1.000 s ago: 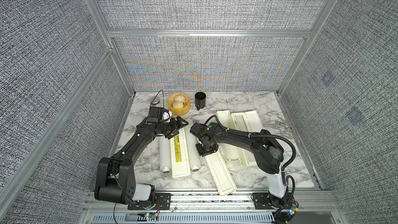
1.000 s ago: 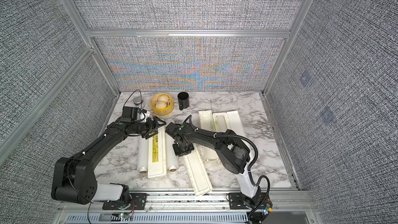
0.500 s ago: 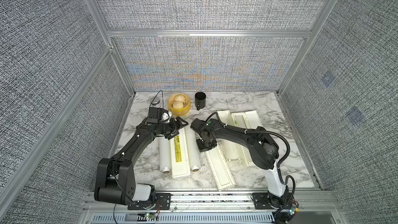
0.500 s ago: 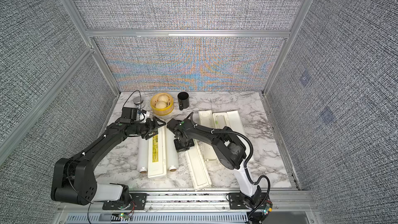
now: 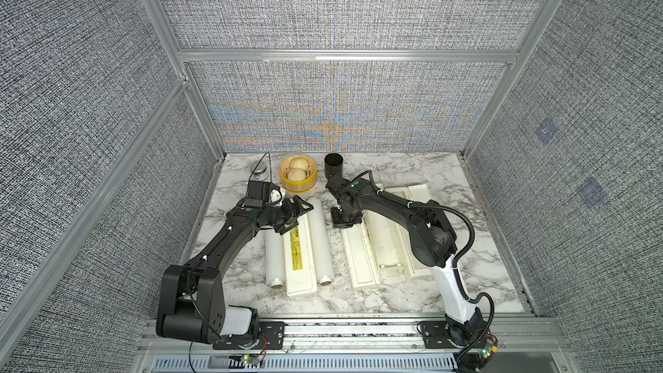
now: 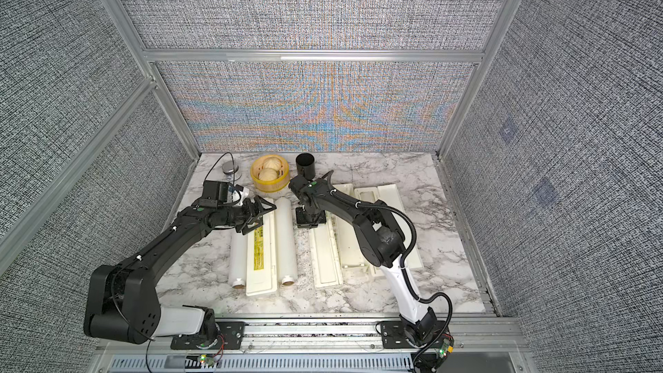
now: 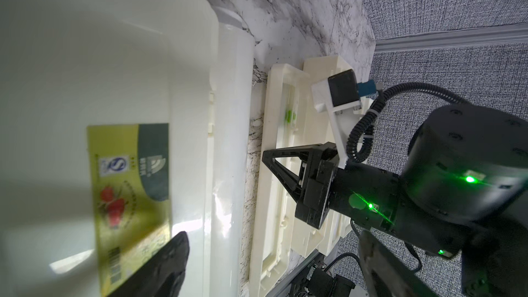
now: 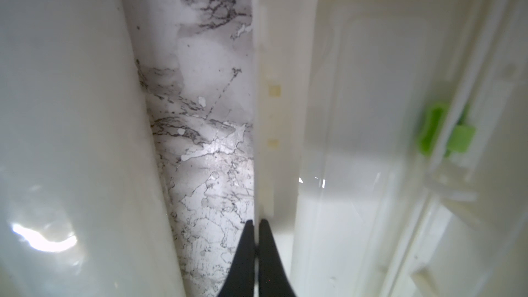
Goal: Put plastic wrap rolls into dispensers
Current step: Move the plastic wrap cutting box to the center of the board, then pick up the plastic wrap from the center of the board.
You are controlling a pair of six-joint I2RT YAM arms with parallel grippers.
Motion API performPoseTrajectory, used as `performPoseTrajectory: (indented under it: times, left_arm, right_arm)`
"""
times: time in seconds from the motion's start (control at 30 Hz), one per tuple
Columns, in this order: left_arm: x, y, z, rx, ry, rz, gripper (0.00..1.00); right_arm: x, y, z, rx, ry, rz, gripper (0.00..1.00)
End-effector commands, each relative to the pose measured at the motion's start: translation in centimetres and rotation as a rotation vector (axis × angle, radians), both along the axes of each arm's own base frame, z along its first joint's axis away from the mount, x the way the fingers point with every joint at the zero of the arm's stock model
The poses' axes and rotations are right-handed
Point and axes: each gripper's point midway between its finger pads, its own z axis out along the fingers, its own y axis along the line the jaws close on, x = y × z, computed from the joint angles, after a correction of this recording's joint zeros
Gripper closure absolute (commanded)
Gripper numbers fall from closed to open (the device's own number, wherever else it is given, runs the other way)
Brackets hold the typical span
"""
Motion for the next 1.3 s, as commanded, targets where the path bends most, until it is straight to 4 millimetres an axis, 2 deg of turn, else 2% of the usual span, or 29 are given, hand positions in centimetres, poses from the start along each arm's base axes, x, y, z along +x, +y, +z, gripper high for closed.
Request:
performPoseTrajectory:
  times: [0.0,0.1,0.17,0.3,0.47,0.8,1.0,1.27]
  left_arm:
    - [-0.1,-0.3,0.3,0.000,-0.007,-0.002,0.09]
    - [-0.4,-1.4,0.3,0.022,-0.001,-0.027,0.09]
    - [-0.7,-2.3,0.0,0.059,0.013,-0.053,0.09]
    - [-1.4,-3.6,-1.2,0.165,0.050,-0.090,0.10]
    - [-2.0,-5.3,-2.3,0.336,0.069,-0.153,0.10]
    - [-3.4,-3.9,-6.6,0.686,0.166,-0.134,0.10]
    - [-4.0,-5.0,-9.1,0.750,0.212,-0.150,0.09]
    - [-4.7,-6.1,-11.5,0.777,0.270,-0.182,0.10]
  right_arm:
    - [0.3,0.6,1.5,0.071,-0.018,-0.019,0.77]
    - [0.1,0.0,3.2,0.097,-0.050,-0.019,0.60]
    - [-0.1,-0.8,4.3,0.113,-0.071,-0.024,0.57]
    - [-0.9,-2.7,6.3,0.151,-0.113,-0.041,0.56]
    - [-2.3,-5.1,6.3,0.174,-0.122,-0.054,0.56]
    - [-4.7,-9.3,7.4,0.237,-0.167,-0.081,0.55]
    - [-5.4,-10.9,8.1,0.266,-0.188,-0.087,0.55]
    - [-6.1,-11.8,8.7,0.284,-0.203,-0.087,0.55]
